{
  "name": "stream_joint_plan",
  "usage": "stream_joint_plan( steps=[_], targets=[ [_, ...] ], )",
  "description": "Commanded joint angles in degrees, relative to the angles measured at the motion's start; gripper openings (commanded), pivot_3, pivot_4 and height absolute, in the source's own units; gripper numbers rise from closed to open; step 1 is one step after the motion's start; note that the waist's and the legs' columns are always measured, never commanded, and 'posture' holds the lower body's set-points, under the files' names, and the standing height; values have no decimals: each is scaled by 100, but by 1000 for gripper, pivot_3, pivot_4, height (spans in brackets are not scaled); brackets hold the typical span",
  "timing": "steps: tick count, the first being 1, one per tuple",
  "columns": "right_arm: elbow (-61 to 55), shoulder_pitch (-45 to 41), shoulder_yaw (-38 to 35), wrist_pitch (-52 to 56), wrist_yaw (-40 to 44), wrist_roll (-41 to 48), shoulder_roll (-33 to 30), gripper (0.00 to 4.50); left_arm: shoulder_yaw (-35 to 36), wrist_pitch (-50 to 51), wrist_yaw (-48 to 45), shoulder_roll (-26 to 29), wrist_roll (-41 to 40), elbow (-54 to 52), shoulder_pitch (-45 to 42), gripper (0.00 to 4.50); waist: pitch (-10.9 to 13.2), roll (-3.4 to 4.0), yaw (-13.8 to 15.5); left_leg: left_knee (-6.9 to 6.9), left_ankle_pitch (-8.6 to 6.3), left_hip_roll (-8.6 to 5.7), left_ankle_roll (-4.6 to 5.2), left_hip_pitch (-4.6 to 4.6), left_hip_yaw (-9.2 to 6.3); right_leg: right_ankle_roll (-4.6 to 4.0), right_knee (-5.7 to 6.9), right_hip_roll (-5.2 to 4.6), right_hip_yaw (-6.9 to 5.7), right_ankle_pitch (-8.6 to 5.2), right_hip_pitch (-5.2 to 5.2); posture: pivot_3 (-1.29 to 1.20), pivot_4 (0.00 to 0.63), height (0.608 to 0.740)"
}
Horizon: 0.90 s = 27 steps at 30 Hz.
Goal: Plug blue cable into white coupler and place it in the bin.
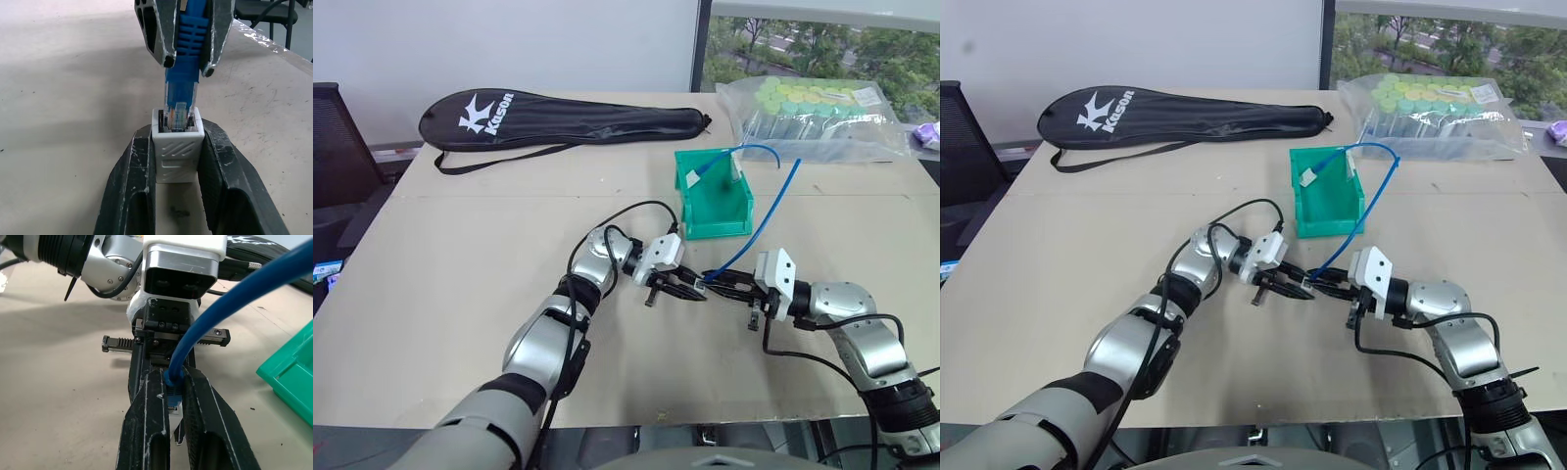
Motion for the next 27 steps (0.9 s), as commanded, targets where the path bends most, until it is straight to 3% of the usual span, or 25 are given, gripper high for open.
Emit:
stream_joint_plan(
  steps=[1,8,14,18,22,27],
  targets=[
    [27,-131,228,72,189,-293,-218,0,-21,-90,-16,-16,223,108,-11,596,0,0,0,0,0,0,0,1,-1,0,1,0,0,0,0,0,150,740],
    [262,-418,868,989,237,-622,-273,0,29,-128,-17,-28,285,94,37,596,-12,-12,-6,0,0,1,0,7,-1,-1,10,0,0,0,1,0,150,740],
    [961,-279,1209,1416,224,-825,-230,0,126,-98,42,-60,291,69,65,596,-85,-63,-17,-1,0,11,0,30,-5,-4,19,2,0,-2,15,0,150,740],
    [966,-291,894,944,60,-556,138,0,163,-83,52,-64,311,39,92,596,-119,-87,-40,-1,-1,26,0,48,-4,-25,20,6,2,-13,26,0,150,740],
    [201,-373,84,1211,-41,572,580,0,191,-93,45,-36,342,-14,183,596,-109,-74,-59,-4,-1,35,0,57,-3,-27,24,14,4,-12,33,0,150,740],
    [-473,-493,-353,1523,-110,1003,469,0,271,-45,51,9,293,-144,332,596,-94,-54,-42,0,0,32,0,14,-3,-9,30,14,8,1,-6,0,150,740]
  ],
)
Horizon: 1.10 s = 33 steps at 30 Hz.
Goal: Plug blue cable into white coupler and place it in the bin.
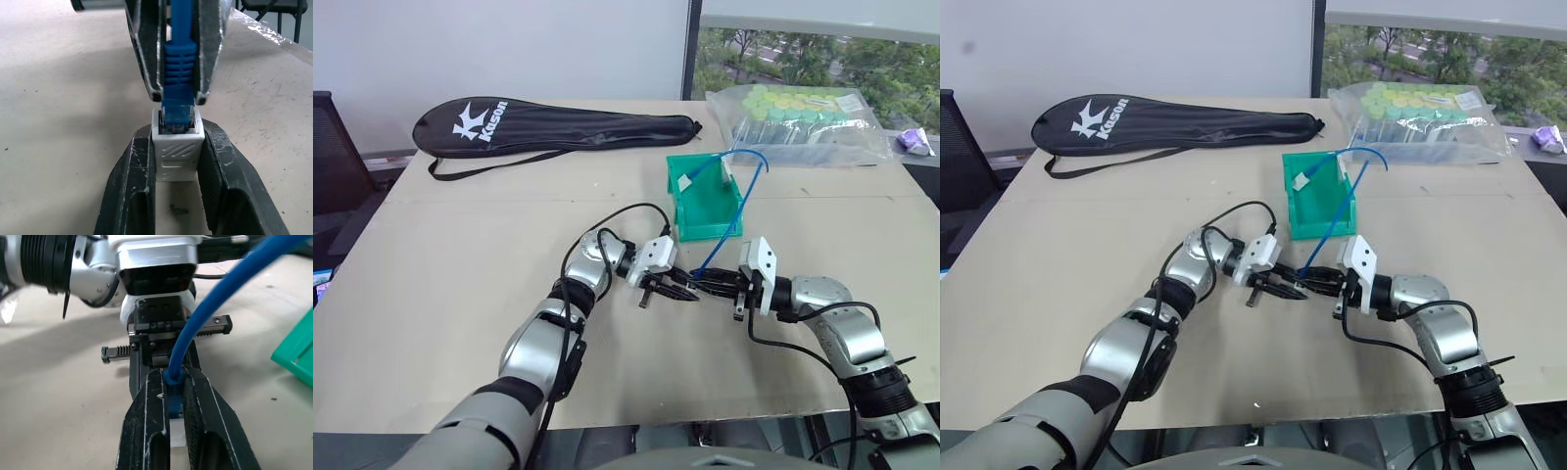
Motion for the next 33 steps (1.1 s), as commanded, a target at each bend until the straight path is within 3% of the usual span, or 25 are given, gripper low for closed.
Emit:
stream_joint_plan(
  steps=[1,2,4,7,9,12,18,24,28,32,33],
  targets=[
    [-704,-175,-369,120,-49,428,-36,0,9,102,38,-31,24,-160,154,596,8,2,23,0,0,-2,0,-3,1,1,-3,-1,0,0,-1,0,150,740],
    [-733,-174,-374,140,-42,404,-78,0,44,190,43,-31,-20,-226,167,596,11,4,34,0,0,-2,0,-6,1,1,-7,-1,0,0,-2,0,150,740],
    [-722,-140,-373,135,-26,371,-116,0,101,351,40,-13,-107,-423,226,1615,15,7,39,-1,0,-4,0,-10,2,2,-12,-1,0,0,-4,0,150,740],
    [-685,-96,-349,82,-33,346,-125,0,126,425,41,94,-158,-830,418,2731,18,10,36,-5,-4,-4,4,-11,1,4,-17,1,-1,-1,-5,0,150,740],
    [-702,-86,-346,70,-39,343,-142,0,141,519,60,175,-189,-1095,542,3776,20,11,37,-5,-4,-3,4,-9,0,4,-15,3,-3,-1,-5,0,150,740],
    [-869,-138,-541,123,-118,490,-177,0,246,906,33,587,-376,-2040,977,3776,28,20,-10,-5,-4,0,5,-6,1,4,-12,5,-1,-1,-5,0,150,740],
    [-904,-823,-1349,496,-672,1195,-60,0,938,2747,1527,1204,-964,-5004,2034,3776,81,45,-58,-5,-3,15,4,-6,-1,5,-7,4,2,0,-6,0,150,740],
    [995,-2210,-1257,472,-755,665,-62,0,1680,5239,4036,1100,-1266,-7299,2015,3776,96,44,-29,-4,-3,3,4,-3,0,7,-9,-7,1,0,2,0,150,740],
    [2931,-3444,-819,667,-391,136,-21,0,1611,6686,4822,1257,-1414,-8370,1957,3776,129,53,-97,-6,-2,-6,3,-6,13,8,-12,-4,15,2,-6,0,150,740],
    [4729,-4443,-556,-16,-548,-607,245,0,1556,7508,5246,1353,-1562,-8769,1874,3776,133,52,-120,-15,-2,-3,3,-2,12,8,-12,4,18,1,-9,0,150,740],
    [5122,-4665,-537,-335,-611,-774,319,367,1552,7614,5325,1349,-1606,-8815,1853,3882,134,53,-117,-17,-2,1,2,-1,10,8,-11,9,17,1,-10,0,150,740]
  ],
)
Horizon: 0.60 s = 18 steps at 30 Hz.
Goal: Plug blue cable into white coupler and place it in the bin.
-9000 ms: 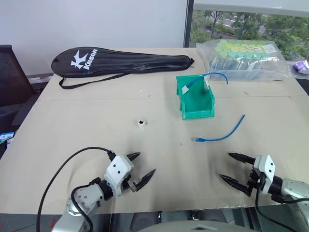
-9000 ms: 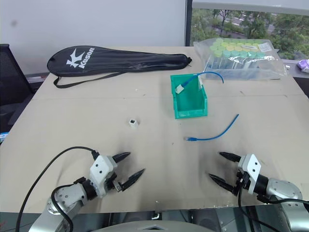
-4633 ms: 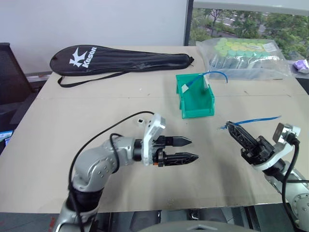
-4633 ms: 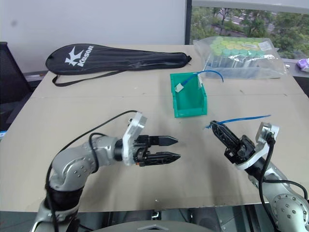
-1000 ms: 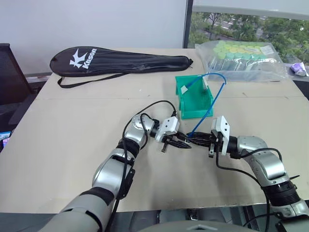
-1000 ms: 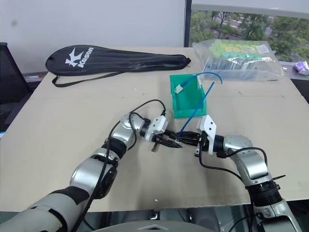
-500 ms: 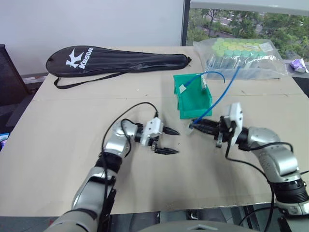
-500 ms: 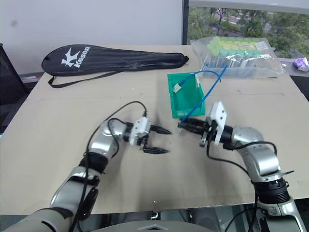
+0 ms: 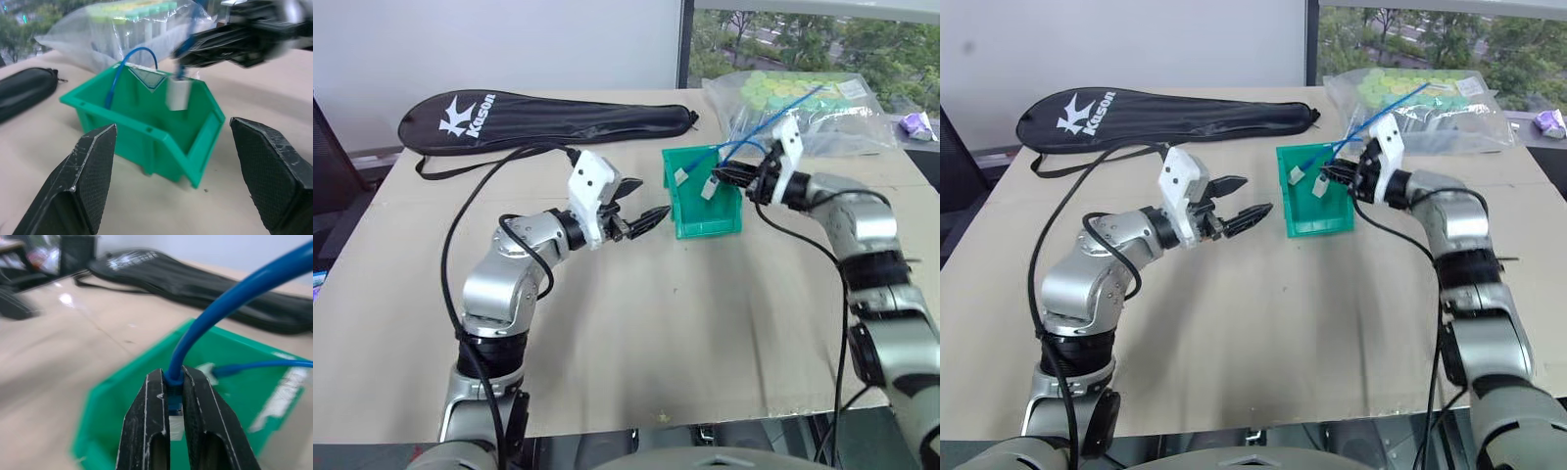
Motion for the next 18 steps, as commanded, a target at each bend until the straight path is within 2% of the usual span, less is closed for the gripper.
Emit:
stream_joint_plan(
  steps=[1,2,5,9,12,15,18],
  targets=[
    [1181,-708,39,-945,-176,-545,202,752,46,462,326,49,-207,-402,-142,3948,1,0,7,-4,0,2,-1,-2,-3,0,0,3,-2,0,-2,0,150,740],
    [1440,-873,5,-1133,-235,-631,245,988,42,543,392,38,-239,-428,-150,3948,2,1,7,-6,1,5,-1,-2,-4,0,0,5,-3,0,-4,0,150,740],
    [1904,-1188,-156,-1520,-412,-775,288,2434,16,650,508,59,-335,-495,-76,3948,7,3,23,-12,16,6,-27,-7,-4,-1,-2,4,-3,0,-7,0,150,740],
    [1672,-1076,-321,-1491,-416,-787,113,4452,-41,672,599,185,-363,-606,175,3948,7,3,19,-13,15,5,-29,-9,4,-1,-11,-7,5,0,-7,0,150,740],
    [554,-382,-484,-1036,-197,-571,-207,4452,-86,392,638,269,-281,-742,520,3948,7,3,46,-13,16,5,-29,-10,3,-1,-9,-21,5,0,-6,0,150,740],
    [-1143,836,-759,-425,122,-69,-575,4452,-135,-20,781,280,-124,-950,1112,3948,7,3,85,-15,15,2,-29,-13,1,0,-17,-35,7,0,-1,0,150,740],
    [-2489,2151,-1287,-671,261,473,-666,4452,-232,-436,816,370,21,-1156,1982,3948,7,3,76,-24,15,-1,-29,-11,9,1,-29,-42,18,1,0,0,150,740]
  ],
)
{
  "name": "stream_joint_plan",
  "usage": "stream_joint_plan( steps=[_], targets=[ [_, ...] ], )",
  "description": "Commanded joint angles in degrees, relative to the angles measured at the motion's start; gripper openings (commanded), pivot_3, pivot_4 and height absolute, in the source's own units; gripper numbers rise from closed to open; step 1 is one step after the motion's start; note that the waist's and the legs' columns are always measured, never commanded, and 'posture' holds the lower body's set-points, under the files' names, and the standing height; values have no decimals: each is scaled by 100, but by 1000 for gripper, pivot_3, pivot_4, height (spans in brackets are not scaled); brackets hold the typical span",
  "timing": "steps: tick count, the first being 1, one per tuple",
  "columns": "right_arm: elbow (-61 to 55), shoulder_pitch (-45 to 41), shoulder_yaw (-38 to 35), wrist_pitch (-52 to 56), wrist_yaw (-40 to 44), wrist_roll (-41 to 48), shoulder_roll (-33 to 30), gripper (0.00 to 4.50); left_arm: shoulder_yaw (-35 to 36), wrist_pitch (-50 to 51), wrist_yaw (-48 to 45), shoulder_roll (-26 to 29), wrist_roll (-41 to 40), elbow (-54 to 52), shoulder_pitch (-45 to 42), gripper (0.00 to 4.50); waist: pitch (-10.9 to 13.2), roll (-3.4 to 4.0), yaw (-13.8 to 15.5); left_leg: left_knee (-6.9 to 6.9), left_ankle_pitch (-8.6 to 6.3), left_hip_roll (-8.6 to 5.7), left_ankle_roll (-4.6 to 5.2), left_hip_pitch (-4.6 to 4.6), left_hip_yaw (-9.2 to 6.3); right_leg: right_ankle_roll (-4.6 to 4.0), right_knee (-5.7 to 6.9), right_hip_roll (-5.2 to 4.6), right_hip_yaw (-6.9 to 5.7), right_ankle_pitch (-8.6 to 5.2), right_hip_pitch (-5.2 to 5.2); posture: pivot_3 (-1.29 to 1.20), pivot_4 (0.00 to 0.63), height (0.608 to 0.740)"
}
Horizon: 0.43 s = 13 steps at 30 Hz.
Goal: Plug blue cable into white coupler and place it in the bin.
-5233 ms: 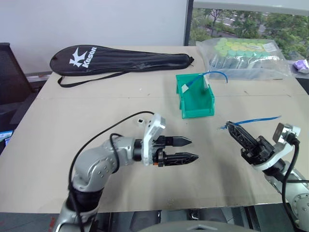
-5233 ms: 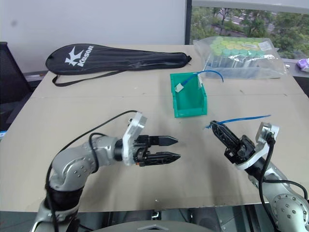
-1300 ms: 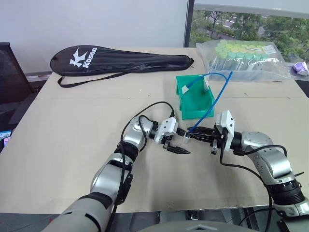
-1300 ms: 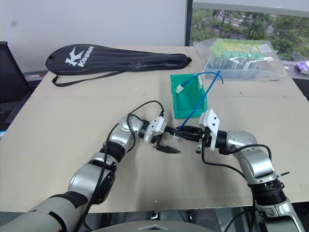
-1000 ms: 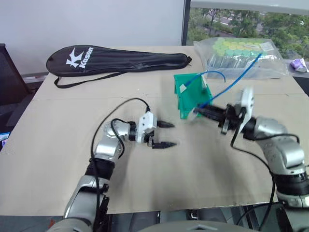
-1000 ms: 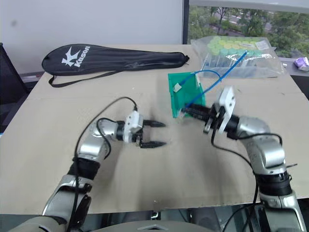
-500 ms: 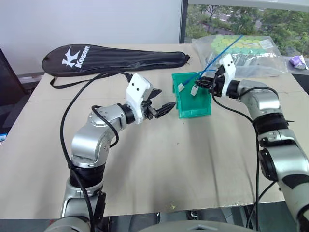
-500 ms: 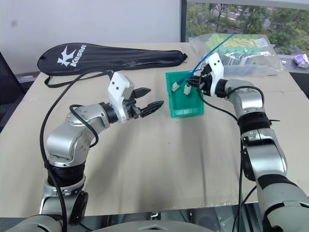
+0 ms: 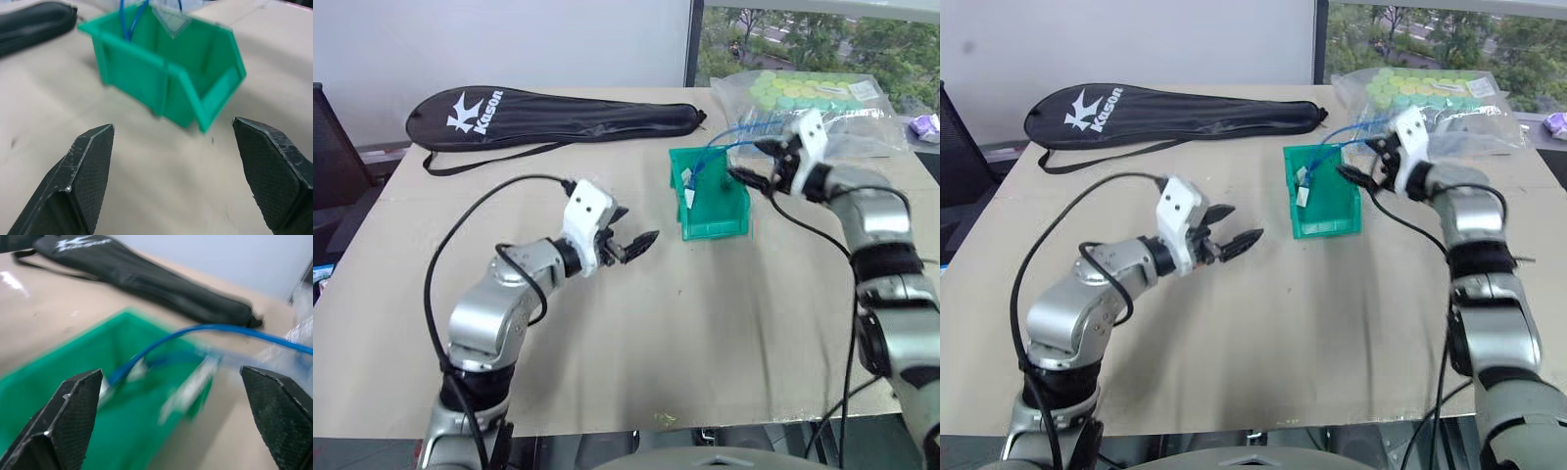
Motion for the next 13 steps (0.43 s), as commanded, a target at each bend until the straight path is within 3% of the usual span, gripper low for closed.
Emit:
stream_joint_plan(
  steps=[1,6,9,13],
  targets=[
    [-1543,1019,-714,-143,145,739,-63,4452,-127,-630,19,163,231,-441,752,3948,0,1,-19,-1,0,0,1,3,1,0,0,1,1,0,0,0,150,740],
    [-2809,3687,-1199,-315,1065,1281,-438,4452,-226,-1852,160,76,630,-304,2285,3948,-3,4,35,-17,-16,4,27,18,-11,-2,2,4,-6,-2,9,0,150,740],
    [-2717,4386,-1234,-778,1239,1117,-484,4452,-327,-2429,67,63,736,-142,2694,3948,-3,7,60,-16,-16,4,27,23,-5,-24,0,5,-5,-15,8,0,150,740],
    [-2271,4712,-1284,-1340,1306,950,-445,4452,-368,-3001,-14,62,833,144,3035,3948,-5,9,42,-11,-15,-1,27,76,20,-19,1,5,25,-19,29,0,150,740]
  ],
)
